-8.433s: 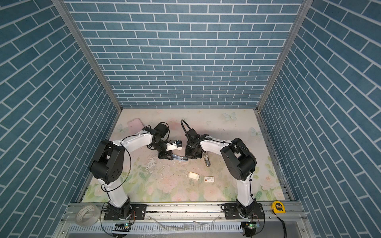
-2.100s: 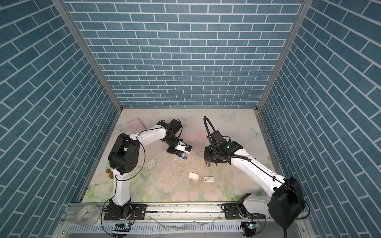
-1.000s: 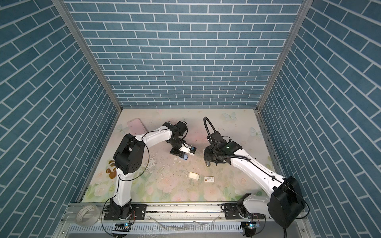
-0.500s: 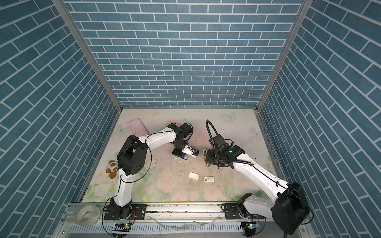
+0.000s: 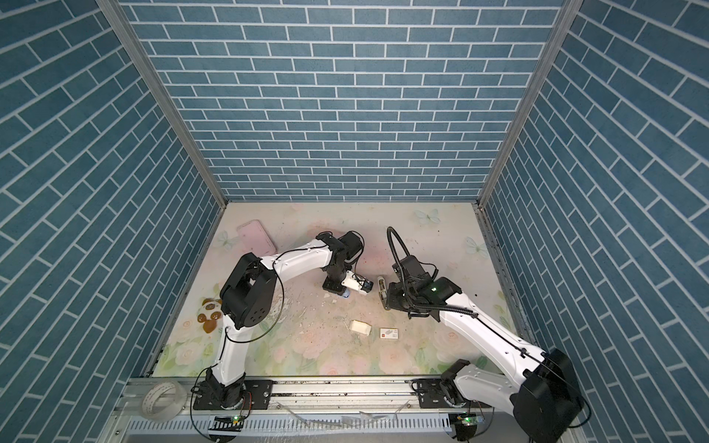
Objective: Load the staples into the stapler
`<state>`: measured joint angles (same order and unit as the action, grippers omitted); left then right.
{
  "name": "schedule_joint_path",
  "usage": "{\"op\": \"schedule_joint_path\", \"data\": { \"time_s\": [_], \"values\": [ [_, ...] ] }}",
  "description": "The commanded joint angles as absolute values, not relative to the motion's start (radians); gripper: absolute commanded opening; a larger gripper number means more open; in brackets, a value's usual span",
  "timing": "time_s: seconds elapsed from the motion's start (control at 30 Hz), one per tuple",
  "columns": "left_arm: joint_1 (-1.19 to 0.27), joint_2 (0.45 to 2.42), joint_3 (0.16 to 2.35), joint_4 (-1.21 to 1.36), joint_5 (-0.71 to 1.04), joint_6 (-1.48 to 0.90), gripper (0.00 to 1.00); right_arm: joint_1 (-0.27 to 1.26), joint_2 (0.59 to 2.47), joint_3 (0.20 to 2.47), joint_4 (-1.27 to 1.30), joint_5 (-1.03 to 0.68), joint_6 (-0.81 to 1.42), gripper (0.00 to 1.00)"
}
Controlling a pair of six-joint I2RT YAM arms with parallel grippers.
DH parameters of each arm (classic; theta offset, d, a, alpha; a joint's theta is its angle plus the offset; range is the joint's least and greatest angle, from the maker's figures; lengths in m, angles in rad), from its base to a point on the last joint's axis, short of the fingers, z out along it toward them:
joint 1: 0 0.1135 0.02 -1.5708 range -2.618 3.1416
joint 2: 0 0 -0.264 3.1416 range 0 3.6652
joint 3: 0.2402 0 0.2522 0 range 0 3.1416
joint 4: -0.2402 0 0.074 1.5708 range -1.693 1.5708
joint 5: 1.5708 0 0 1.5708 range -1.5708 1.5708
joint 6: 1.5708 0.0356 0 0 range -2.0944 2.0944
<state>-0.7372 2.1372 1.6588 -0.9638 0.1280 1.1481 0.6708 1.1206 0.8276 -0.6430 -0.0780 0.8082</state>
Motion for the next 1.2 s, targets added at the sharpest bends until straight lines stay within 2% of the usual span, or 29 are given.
{"op": "schedule_joint_path", "data": {
  "time_s": [0.0, 0.4, 0.63, 0.97, 1.17],
  "values": [
    [-0.746, 2.186, 1.609, -0.968, 0.148, 1.113, 0.02, 0.667, 1.088, 0.815, -0.644, -0.052, 0.834, 0.09],
    [-0.713, 2.087, 1.591, -0.950, 0.171, 1.085, 0.17, 0.667, 1.066, 0.812, -0.649, -0.033, 0.844, 0.11],
    [-0.703, 2.044, 1.544, -0.919, 0.182, 1.073, 0.30, 0.667, 1.081, 0.821, -0.652, -0.022, 0.839, 0.13],
    [-0.696, 2.021, 1.526, -0.905, 0.199, 1.055, 0.41, 0.668, 1.107, 0.810, -0.645, 0.020, 0.813, 0.21],
    [-0.686, 1.963, 1.519, -0.922, 0.223, 1.059, 0.55, 0.667, 1.145, 0.781, -0.562, -0.005, 0.752, 0.30]
  ]
}}
